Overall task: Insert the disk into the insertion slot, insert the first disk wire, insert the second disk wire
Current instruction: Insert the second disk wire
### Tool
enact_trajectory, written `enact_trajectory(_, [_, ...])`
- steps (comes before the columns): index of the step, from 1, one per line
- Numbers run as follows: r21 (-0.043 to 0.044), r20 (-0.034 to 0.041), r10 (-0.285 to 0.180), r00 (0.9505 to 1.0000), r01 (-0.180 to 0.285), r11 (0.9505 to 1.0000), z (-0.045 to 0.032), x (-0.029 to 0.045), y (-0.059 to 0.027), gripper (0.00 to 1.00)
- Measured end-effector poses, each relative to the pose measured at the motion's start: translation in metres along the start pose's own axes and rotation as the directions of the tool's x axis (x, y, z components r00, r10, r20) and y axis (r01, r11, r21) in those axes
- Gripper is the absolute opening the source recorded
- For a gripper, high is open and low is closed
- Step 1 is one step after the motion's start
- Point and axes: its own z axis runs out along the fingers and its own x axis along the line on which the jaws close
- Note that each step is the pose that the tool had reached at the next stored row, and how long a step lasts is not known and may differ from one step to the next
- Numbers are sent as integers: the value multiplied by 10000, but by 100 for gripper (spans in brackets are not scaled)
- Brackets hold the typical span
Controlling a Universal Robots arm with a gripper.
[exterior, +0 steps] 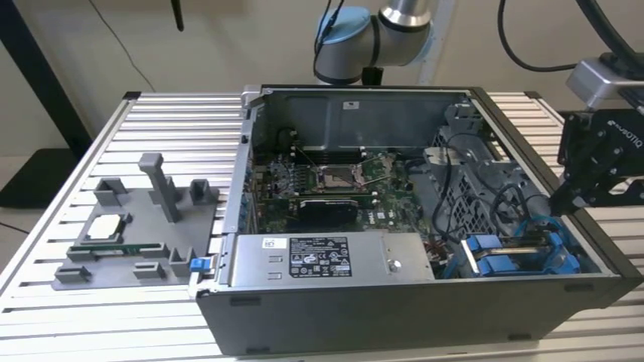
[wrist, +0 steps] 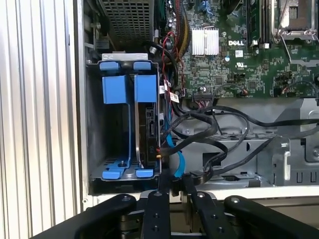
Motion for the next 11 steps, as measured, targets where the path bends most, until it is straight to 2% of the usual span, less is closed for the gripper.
enact_trajectory(11, [1,2,-1,10000,1,10000,4,0,0,0])
